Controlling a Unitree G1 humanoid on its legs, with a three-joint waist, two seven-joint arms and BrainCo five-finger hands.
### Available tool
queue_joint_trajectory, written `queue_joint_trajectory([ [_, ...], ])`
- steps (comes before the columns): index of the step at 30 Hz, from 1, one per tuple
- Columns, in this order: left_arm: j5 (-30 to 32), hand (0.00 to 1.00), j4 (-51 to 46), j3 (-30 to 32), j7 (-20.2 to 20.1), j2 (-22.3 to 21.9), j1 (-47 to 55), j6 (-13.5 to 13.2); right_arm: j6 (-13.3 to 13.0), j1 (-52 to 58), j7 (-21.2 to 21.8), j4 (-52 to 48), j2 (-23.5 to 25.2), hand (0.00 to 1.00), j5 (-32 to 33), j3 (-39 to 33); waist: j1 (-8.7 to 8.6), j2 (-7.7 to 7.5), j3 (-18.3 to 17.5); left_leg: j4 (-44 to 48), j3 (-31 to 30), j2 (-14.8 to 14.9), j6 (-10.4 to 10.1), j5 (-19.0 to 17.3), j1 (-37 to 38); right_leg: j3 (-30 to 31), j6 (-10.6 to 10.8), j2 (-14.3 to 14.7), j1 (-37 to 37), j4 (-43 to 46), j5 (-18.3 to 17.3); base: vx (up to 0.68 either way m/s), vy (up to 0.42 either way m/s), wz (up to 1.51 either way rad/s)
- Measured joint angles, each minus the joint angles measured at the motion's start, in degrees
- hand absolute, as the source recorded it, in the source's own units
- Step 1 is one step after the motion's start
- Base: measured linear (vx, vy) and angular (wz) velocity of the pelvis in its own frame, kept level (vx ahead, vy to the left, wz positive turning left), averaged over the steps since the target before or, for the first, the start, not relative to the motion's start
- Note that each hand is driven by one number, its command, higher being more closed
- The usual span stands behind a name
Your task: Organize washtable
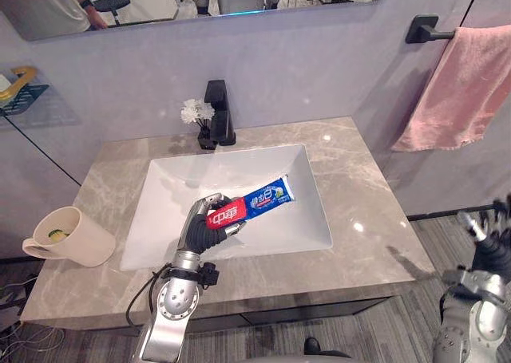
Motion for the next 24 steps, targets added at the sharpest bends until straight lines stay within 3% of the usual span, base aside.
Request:
queue_joint_trajectory([
  [5, -0.72, 1.0, 0.0, -0.89, -0.07, 0.16, -1.28, 0.02, -0.08, -3.14, 0.87, -0.82, -2.44, 0.0, 1.93, 8.46, 0.61, -0.19, -0.21, 0.24, -0.54, -0.16, 0.02, 0.02, -0.81, -0.43, 0.01, -0.17, -0.11, -0.01, 0.06, -0.04, 0.0, 0.06],
  [7, -1.13, 1.0, 0.0, -2.43, 0.02, 0.17, -4.0, 0.01, 0.88, -4.78, 1.33, -0.61, -2.45, 0.0, 2.61, 16.02, 1.15, -0.24, -0.32, 0.67, -1.78, -0.42, 0.1, 0.09, -1.14, -1.53, 0.14, -0.41, -0.14, 0.0, 0.17, 0.0, 0.005, 0.21],
  [14, -1.14, 1.0, 0.01, -4.23, 0.35, 0.15, -5.0, 0.06, 3.89, -6.72, 3.3, 5.46, -2.02, 0.0, 4.52, 28.57, 1.34, -0.48, -1.23, 0.6, -3.02, -0.67, 0.37, 0.36, -1.72, -2.81, 0.22, -0.82, -0.13, 0.0, 0.23, -0.01, 0.007, 0.1],
  [18, -1.14, 1.0, 0.03, -5.63, 1.46, 0.03, -6.59, 0.08, 5.77, -6.8, 5.42, 7.12, -0.45, 0.0, 5.67, 34.27, 1.56, -0.47, -1.24, 0.48, -3.29, -0.91, 0.57, 0.78, -1.88, -3.16, 0.32, -1.08, -0.12, -0.01, 0.39, -0.04, 0.004, 0.07],
  [24, -1.13, 1.0, 0.96, -5.47, 2.75, 0.17, -7.36, 0.18, 6.34, -6.81, 7.28, 8.42, -0.29, 0.0, 6.72, 37.29, 1.38, -0.83, -1.78, 0.63, -3.26, -1.46, 0.89, 1.06, -2.57, -3.15, 0.5, -1.28, -0.28, -0.2, 0.83, -0.07, 0.008, 0.0],
])
